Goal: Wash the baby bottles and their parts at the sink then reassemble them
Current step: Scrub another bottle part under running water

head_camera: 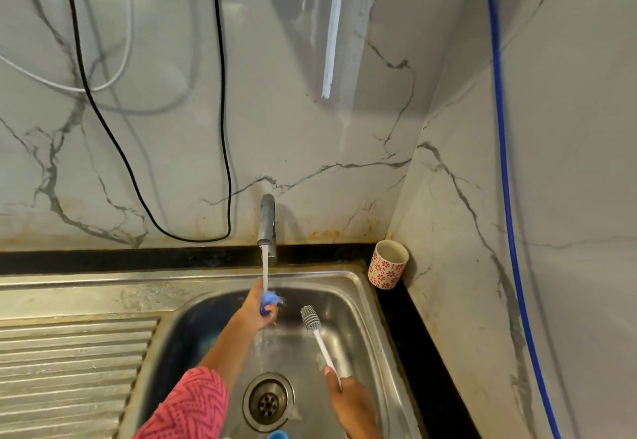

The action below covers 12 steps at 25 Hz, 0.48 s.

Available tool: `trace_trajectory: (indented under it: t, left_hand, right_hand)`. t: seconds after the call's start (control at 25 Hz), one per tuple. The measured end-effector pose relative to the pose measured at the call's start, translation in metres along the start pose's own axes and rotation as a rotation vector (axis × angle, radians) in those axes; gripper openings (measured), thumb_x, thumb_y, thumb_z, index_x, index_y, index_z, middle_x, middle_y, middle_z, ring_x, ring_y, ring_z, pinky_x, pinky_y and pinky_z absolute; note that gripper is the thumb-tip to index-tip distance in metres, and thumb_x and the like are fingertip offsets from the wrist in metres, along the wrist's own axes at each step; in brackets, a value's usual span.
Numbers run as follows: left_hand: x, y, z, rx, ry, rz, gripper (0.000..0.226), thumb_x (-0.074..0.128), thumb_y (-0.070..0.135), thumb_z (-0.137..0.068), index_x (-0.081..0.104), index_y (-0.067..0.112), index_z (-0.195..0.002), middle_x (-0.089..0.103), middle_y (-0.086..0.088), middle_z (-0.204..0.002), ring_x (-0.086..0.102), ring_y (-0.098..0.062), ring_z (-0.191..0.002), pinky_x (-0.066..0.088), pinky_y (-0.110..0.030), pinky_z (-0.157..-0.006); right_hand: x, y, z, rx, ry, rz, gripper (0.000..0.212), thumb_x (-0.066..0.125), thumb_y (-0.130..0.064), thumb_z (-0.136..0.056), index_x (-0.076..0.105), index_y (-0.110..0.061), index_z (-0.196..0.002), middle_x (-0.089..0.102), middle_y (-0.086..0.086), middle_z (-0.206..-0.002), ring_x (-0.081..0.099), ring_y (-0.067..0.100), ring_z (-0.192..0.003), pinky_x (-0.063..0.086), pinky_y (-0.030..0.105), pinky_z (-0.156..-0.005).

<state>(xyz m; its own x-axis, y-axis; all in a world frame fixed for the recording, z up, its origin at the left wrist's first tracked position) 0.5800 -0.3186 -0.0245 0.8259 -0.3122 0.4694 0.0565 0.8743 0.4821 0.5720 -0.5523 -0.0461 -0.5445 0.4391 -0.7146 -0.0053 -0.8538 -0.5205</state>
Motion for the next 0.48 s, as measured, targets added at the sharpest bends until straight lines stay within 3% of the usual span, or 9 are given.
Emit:
trace_trajectory:
  t: [0.12, 0.24, 0.32, 0.4, 0.48]
  left_hand:
    - [0.007, 0.013, 0.009, 0.035, -0.010, -0.016, 0.016, 0.058, 0.019, -0.092, 0.055, 0.004, -0.093, 0.046, -0.013, -0.074, 0.044, -0.010, -0.048, 0.037, -0.012, -0.029]
    - [0.003, 0.008, 0.012, -0.063, -0.030, 0.112, 0.032, 0.044, 0.026, -0.098, 0.054, -0.004, -0.098, 0.055, -0.020, -0.081, 0.053, -0.022, -0.070, 0.057, -0.030, -0.052]
    - [-0.003, 0.004, 0.014, -0.100, -0.022, 0.057, 0.039, 0.035, 0.024, -0.099, 0.057, -0.006, -0.088, 0.064, -0.019, -0.071, 0.054, -0.023, -0.070, 0.055, -0.029, -0.049]
    - [-0.004, 0.003, 0.019, -0.113, -0.025, 0.053, 0.034, 0.030, 0.016, -0.099, 0.056, -0.003, -0.090, 0.063, -0.017, -0.076, 0.052, -0.022, -0.070, 0.049, -0.021, -0.040]
    - [-0.003, 0.005, 0.021, -0.086, -0.031, 0.132, 0.029, 0.027, 0.008, -0.100, 0.052, -0.005, -0.096, 0.055, -0.019, -0.093, 0.053, -0.025, -0.079, 0.053, -0.022, -0.052]
  right_hand:
    - [0.002, -0.007, 0.001, -0.029, -0.001, -0.002, 0.049, 0.030, -0.057, -0.096, 0.050, -0.016, -0.078, 0.054, 0.002, -0.085, 0.051, 0.019, -0.080, 0.035, 0.024, -0.068]
    - [0.004, -0.013, 0.004, -0.052, 0.004, -0.018, 0.051, 0.029, -0.057, -0.096, 0.055, -0.016, -0.083, 0.057, 0.004, -0.087, 0.053, 0.020, -0.080, 0.038, 0.026, -0.069]
    - [0.005, -0.016, 0.005, -0.044, 0.003, -0.025, 0.054, 0.029, -0.058, -0.096, 0.062, -0.016, -0.092, 0.064, 0.006, -0.095, 0.060, 0.022, -0.091, 0.038, 0.025, -0.069]
    - [0.009, -0.020, 0.007, -0.036, -0.012, -0.029, 0.053, 0.029, -0.058, -0.096, 0.062, -0.016, -0.094, 0.067, 0.005, -0.102, 0.062, 0.022, -0.101, 0.039, 0.024, -0.069]
    - [0.011, -0.023, 0.008, -0.040, -0.018, -0.033, 0.055, 0.029, -0.057, -0.096, 0.064, -0.015, -0.106, 0.066, 0.007, -0.113, 0.061, 0.023, -0.108, 0.044, 0.025, -0.077]
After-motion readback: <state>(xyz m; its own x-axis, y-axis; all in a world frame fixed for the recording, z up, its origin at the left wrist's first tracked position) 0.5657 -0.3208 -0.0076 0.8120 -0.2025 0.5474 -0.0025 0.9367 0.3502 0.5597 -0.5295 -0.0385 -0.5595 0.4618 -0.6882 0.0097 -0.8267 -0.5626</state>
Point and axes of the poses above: each hand's wrist, its own z-axis away from the middle knuckle, its own x-axis out of the palm, y = z × x, the point moved 3 cm from there along -z, towards the middle knuckle
